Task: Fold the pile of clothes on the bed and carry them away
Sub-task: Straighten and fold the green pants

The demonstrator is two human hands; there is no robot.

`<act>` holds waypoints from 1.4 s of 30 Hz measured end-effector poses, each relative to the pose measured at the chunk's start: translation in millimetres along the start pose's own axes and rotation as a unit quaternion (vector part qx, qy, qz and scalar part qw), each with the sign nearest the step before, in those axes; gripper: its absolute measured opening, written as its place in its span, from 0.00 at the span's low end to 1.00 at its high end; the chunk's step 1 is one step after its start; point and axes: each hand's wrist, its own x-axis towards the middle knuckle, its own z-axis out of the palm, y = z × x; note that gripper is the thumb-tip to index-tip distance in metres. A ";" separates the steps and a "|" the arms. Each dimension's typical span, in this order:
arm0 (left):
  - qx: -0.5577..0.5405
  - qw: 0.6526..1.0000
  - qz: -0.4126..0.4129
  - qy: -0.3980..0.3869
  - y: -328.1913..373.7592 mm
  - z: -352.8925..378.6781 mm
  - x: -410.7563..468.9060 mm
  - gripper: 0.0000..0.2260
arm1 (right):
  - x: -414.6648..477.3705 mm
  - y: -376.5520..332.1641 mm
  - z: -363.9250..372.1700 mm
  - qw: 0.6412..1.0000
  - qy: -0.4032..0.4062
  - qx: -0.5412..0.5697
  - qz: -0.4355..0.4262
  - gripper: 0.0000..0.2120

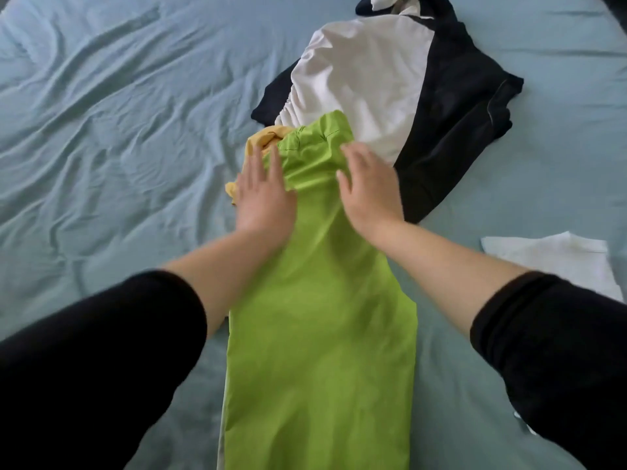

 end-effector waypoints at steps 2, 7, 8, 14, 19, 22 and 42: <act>0.013 0.990 0.115 -0.083 -7.8 28.1 -30.2 0.31 | -29.4 2.5 27.2 0.984 -0.127 -0.014 -0.127 0.24; 0.079 0.963 0.024 -0.256 -63.1 38.9 -12.9 0.29 | -32.6 62.6 57.1 0.941 -0.287 -0.150 -0.099 0.28; 0.094 0.970 0.037 -0.223 -62.4 40.8 -13.8 0.29 | -33.7 62.2 60.8 0.951 -0.259 -0.151 -0.080 0.29; 0.266 0.883 0.291 -0.255 -93.5 49.3 -128.3 0.48 | -166.0 42.0 51.6 0.910 -0.308 -0.138 -0.241 0.39; 0.143 0.918 0.263 -0.260 -93.9 24.4 -115.0 0.48 | -140.6 53.2 26.1 0.928 -0.296 -0.033 -0.223 0.36; -0.102 0.988 0.068 -0.094 -71.8 9.0 -79.7 0.38 | -85.3 38.0 15.7 0.981 -0.105 0.162 0.037 0.26; -0.678 0.593 -0.422 -0.098 -32.6 -7.6 -90.4 0.21 | -87.3 -10.3 -30.6 0.929 -0.165 0.327 0.055 0.12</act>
